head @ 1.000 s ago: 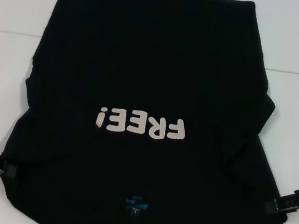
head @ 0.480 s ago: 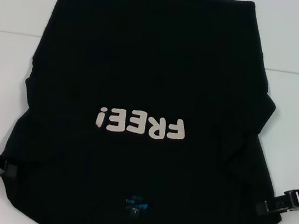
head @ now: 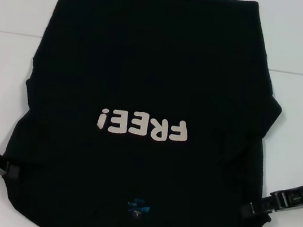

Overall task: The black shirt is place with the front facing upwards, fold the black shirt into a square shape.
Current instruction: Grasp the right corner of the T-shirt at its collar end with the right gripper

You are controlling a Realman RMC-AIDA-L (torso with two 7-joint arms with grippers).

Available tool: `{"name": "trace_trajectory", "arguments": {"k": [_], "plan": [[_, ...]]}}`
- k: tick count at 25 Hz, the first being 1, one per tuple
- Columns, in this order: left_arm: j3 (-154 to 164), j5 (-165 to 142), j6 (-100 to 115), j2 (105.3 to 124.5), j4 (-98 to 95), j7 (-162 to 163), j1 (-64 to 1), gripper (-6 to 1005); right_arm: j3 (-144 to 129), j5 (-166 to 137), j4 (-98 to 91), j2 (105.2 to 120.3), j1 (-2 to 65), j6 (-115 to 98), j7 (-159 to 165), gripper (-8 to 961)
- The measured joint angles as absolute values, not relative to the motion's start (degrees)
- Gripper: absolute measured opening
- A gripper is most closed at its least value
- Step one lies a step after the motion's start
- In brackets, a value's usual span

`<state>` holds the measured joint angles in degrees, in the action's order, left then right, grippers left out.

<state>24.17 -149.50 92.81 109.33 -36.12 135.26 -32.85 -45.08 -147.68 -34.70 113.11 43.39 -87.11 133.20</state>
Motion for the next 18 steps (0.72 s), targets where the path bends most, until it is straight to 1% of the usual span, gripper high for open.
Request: {"name": "trace_trajectory", "arguments": {"k": [12, 17, 18], "plan": [[23.8, -149.4, 93.3, 109.27, -36.1, 134.8, -33.0, 20, -47.7, -148.0, -35.1, 114.25, 44.6, -86.7, 132.4, 644], [23.7, -149.3, 93.6, 109.17, -36.1, 134.5, -33.1, 20, -48.2, -148.1, -35.1, 114.26, 44.9, -86.9, 132.6, 433], [23.6, -149.2, 93.7, 109.16, -36.1, 134.5, -33.1, 20, -48.2, -148.1, -35.2, 114.25, 44.9, -87.0, 132.6, 403]]}}
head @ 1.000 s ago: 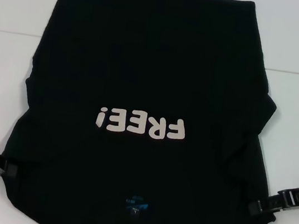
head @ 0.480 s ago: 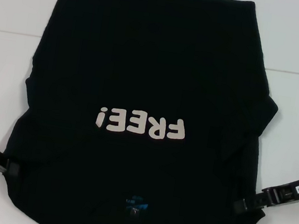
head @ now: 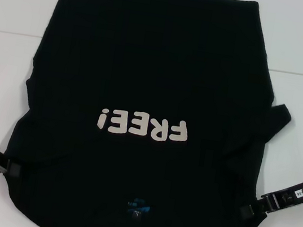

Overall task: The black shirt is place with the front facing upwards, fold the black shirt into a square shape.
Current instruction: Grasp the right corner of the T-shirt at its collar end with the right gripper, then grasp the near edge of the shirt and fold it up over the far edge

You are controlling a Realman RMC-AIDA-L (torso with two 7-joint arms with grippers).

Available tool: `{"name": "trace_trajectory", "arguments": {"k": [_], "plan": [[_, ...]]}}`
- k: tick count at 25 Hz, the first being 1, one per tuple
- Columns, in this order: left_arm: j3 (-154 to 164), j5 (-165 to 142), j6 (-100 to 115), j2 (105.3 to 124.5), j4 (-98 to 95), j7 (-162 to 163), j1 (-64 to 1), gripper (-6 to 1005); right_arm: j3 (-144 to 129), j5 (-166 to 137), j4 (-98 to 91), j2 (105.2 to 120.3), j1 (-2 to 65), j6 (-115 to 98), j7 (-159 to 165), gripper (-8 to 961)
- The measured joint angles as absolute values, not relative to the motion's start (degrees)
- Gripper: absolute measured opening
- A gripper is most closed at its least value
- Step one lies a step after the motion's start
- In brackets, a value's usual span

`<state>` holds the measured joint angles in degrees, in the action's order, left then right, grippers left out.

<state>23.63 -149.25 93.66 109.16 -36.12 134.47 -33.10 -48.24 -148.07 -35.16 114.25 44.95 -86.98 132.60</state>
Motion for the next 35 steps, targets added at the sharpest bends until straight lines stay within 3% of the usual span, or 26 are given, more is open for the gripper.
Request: {"name": "trace_trajectory", "arguments": {"k": [8, 13, 20, 29, 35], "plan": [[23.7, -148.7, 94.9, 109.05, -36.1, 134.2, -33.2, 21, -48.3, -148.1, -35.4, 113.57, 45.1, -87.9, 132.3, 168], [23.9, -148.7, 99.1, 108.29, -35.6, 133.2, -33.5, 21, -48.7, -148.1, -35.6, 111.88, 45.1, -91.4, 130.2, 55], [24.2, -149.9, 109.9, 105.45, -31.0, 128.0, -33.5, 20, -52.6, -148.6, -35.6, 109.18, 44.0, -101.5, 124.1, 55], [25.7, -150.8, 117.6, 105.74, -28.5, 122.5, -32.9, 20, -51.7, -153.7, -35.6, 110.45, 42.8, -108.2, 116.7, 54], [17.1, -148.3, 116.5, 104.31, -29.1, 124.9, -35.2, 21, -39.2, -153.6, -35.6, 108.74, 44.0, -107.4, 117.1, 54]]}}
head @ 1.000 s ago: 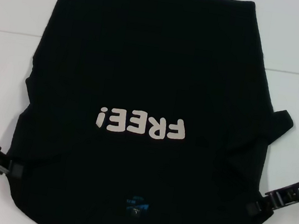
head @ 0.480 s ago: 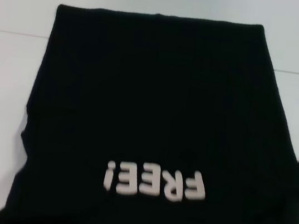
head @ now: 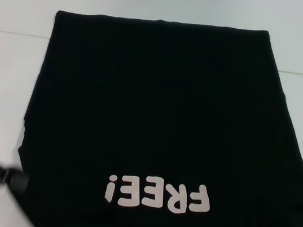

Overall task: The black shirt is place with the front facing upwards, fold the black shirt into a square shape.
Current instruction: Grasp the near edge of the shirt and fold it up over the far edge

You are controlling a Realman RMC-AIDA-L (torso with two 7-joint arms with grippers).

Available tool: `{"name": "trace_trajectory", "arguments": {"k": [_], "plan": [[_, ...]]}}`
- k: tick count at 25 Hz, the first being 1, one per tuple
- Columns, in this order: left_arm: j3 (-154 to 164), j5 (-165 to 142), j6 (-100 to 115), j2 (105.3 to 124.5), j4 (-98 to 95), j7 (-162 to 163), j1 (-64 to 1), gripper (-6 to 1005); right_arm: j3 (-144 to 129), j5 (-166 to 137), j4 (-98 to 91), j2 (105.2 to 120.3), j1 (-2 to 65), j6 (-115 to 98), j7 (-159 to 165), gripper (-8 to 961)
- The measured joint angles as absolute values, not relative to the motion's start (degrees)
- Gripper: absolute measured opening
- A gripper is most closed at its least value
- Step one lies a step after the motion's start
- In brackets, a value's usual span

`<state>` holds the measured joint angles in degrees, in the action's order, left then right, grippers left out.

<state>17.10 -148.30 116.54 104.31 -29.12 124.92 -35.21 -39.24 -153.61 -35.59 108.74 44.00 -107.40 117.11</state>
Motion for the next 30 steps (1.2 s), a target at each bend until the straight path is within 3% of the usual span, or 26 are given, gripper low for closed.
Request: {"name": "trace_trajectory", "arguments": {"k": [5, 9, 23, 30], "plan": [[9.2, -144.3, 109.0, 103.89, -30.2, 129.3, -37.3, 22, -27.1, -150.0, -35.7, 106.84, 44.5, -100.5, 121.5, 54], [7.5, -139.9, 100.9, 104.08, -30.3, 131.5, -37.8, 23, -24.4, -143.0, -35.2, 106.76, 43.9, -90.4, 124.0, 54], [8.8, -135.2, 73.5, 110.62, -29.3, 129.2, -38.8, 27, -31.1, -137.2, -33.2, 113.77, 47.2, -61.2, 120.1, 54], [9.8, -135.0, 64.2, 113.29, -28.5, 126.1, -40.3, 29, -34.0, -137.1, -32.9, 115.86, 47.5, -54.1, 119.7, 55]]}}
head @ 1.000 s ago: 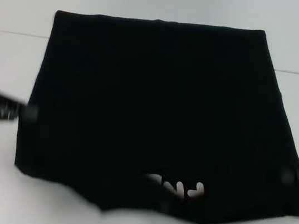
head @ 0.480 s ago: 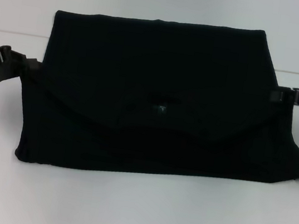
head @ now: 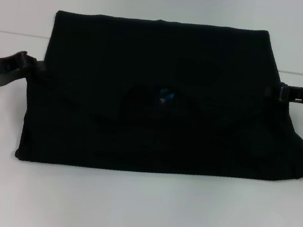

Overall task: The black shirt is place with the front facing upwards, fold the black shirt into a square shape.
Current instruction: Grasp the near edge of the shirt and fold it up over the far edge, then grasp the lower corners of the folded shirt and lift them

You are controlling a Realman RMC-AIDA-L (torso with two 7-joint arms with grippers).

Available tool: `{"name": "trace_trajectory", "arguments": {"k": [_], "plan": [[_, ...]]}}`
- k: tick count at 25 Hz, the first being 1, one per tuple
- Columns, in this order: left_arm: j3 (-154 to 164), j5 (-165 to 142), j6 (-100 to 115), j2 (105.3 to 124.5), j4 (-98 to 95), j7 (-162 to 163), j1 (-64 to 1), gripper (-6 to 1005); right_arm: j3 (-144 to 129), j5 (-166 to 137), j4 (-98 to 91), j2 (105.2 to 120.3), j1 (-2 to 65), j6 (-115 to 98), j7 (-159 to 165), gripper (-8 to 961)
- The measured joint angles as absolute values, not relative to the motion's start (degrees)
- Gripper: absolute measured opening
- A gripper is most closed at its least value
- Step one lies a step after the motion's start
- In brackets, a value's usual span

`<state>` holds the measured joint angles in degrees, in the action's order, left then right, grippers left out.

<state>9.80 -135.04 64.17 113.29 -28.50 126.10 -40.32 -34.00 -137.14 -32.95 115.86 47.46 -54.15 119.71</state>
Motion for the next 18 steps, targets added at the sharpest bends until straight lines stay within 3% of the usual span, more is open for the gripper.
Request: {"name": "trace_trajectory", "arguments": {"k": [8, 11, 18], "plan": [[11.3, -133.3, 56.7, 116.14, -27.9, 122.0, -41.6, 31, -33.8, -132.4, -32.8, 117.7, 46.7, -50.2, 115.0, 54], [11.1, -130.5, 55.7, 116.45, -28.2, 121.4, -40.8, 202, -33.5, -128.1, -32.8, 117.64, 45.5, -50.3, 113.0, 155], [11.2, -127.5, 60.8, 115.13, -28.6, 121.2, -37.9, 424, -33.4, -116.6, -33.3, 116.05, 41.3, -53.7, 110.3, 457]]}}
